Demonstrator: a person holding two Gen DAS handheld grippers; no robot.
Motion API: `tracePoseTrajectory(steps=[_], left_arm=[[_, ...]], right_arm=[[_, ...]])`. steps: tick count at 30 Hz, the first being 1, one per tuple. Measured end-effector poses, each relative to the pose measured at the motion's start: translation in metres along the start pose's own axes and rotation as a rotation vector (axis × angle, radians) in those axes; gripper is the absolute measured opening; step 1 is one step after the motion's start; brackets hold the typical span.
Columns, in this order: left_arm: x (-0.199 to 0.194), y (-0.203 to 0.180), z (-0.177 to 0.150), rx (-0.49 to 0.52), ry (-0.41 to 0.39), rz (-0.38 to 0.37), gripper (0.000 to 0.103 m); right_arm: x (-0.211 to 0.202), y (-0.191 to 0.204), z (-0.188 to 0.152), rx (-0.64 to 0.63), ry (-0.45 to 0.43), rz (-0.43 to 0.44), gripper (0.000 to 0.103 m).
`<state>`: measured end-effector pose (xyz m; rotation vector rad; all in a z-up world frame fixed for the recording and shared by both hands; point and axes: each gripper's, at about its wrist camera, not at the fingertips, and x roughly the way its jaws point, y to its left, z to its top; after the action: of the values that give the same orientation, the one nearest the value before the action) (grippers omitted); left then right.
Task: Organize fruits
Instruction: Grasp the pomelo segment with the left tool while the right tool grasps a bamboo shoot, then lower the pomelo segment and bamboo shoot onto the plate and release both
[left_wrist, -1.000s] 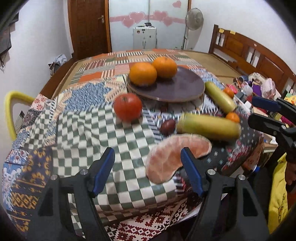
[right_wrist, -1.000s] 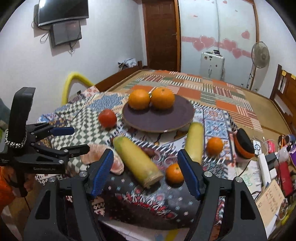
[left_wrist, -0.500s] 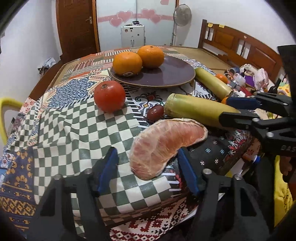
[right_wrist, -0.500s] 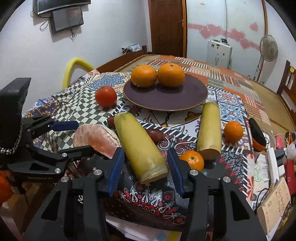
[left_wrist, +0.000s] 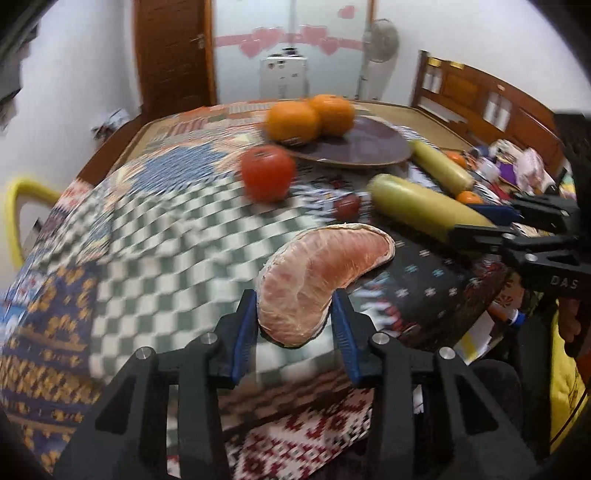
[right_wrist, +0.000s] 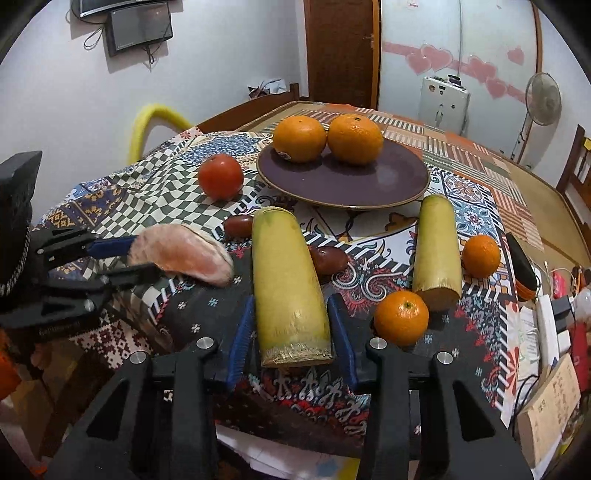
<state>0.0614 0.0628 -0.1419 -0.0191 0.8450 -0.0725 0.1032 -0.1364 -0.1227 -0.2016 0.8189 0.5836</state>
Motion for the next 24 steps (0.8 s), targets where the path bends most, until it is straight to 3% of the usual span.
tracePoseTrajectory(steps=[3, 6, 11, 16, 24], left_arm=[[-0.011, 0.011, -0.007, -0.047, -0.004, 0.074, 0.041], [-0.015, 0.013, -0.013, -0.073, 0.008, 0.077, 0.041], [-0.011, 0.007, -0.009, -0.008, 0.045, 0.061, 0.044], [-0.005, 0.008, 0.006, 0.039, 0.060, 0.045, 0.059], [0.012, -0.004, 0.020, 0.162, 0.087, 0.028, 0.059]], right_arm=[[-0.003, 0.001, -0.003, 0.010, -0.003, 0.001, 0.038], [-0.004, 0.001, -0.003, 0.019, 0.004, 0.009, 0.038], [-0.003, 0.005, 0.001, 0.007, 0.017, 0.013, 0.038], [0.001, 0.009, 0.008, -0.017, 0.014, 0.024, 0.038], [0.020, 0.011, 0.018, -0.027, 0.033, 0.035, 0.039]])
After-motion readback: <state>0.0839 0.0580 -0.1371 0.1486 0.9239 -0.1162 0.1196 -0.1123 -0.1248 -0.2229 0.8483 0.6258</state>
